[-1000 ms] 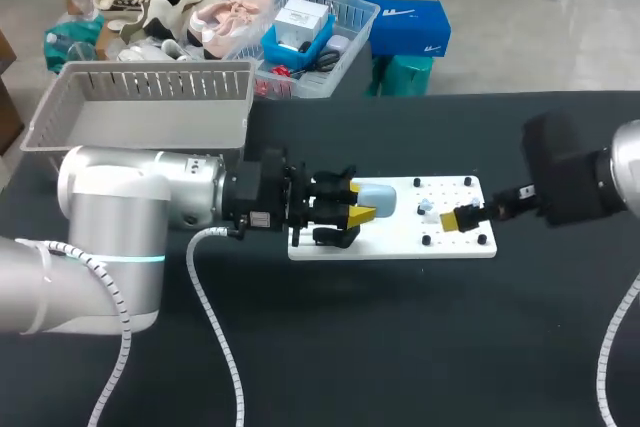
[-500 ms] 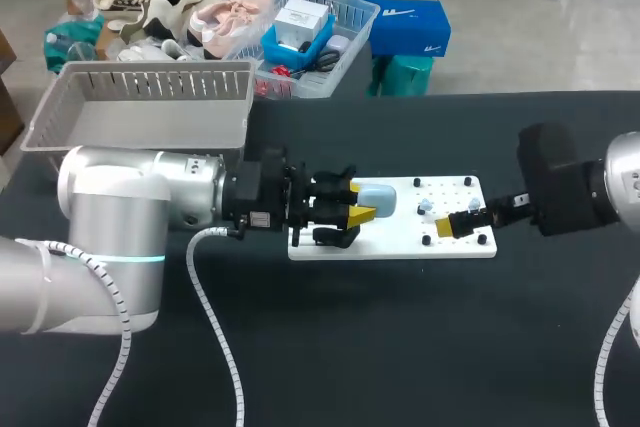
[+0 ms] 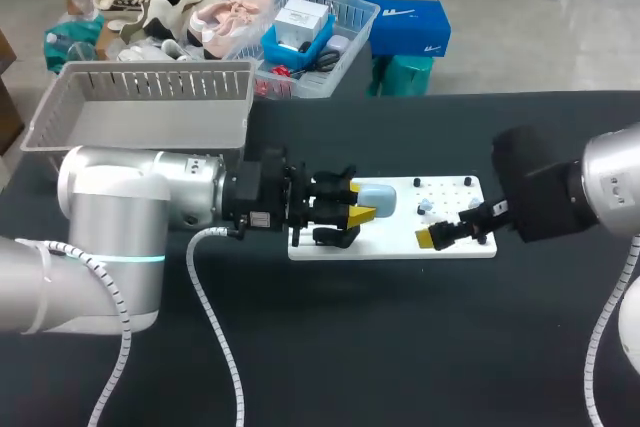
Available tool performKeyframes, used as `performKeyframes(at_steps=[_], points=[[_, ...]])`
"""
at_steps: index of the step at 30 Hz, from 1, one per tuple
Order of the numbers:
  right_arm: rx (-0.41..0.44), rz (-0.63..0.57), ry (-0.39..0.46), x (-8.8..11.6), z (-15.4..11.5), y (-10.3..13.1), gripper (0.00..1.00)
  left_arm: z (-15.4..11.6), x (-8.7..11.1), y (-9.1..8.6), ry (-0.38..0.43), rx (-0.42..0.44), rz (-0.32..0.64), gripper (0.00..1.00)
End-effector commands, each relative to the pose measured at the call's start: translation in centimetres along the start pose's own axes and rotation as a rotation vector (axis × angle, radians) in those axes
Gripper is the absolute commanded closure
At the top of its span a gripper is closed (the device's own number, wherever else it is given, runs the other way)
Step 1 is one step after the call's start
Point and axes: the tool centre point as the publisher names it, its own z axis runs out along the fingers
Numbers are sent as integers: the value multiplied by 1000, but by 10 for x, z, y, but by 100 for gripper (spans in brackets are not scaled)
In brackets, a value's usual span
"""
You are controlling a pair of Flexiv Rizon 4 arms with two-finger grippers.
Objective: Pick up each earbud case from the left stands, insert the matching earbuds, close the lid, and place the case in the box.
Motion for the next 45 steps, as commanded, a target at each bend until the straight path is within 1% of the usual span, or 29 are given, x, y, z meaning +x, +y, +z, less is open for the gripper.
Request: performKeyframes(at_steps=[1,5,6,8,9,12,22,33,37,45], points=[[21,-3,-13,8,-2,15,0,1,1,0,0,-4,1,100],[52,-8,-25,8,-2,30,0,1,1,0,0,-4,1,100],[82,-15,-24,7,-1,32,0,1,1,0,0,-4,1,100],[104,-25,-24,5,2,39,0,1,1,0,0,-4,1,100],[129,-36,-17,4,4,42,0,1,1,0,0,-4,1,100],[134,-36,-17,-2,9,44,0,1,1,0,0,-4,1,100],[135,-5,28,-9,27,26,0,-2,2,1,1,-3,7,100],[133,34,57,-13,35,13,0,-3,3,6,-6,-4,24,100],[129,56,60,-17,37,8,0,-2,3,7,-6,-5,31,100],[130,63,69,-26,40,1,0,-2,3,8,-5,-6,32,100]])
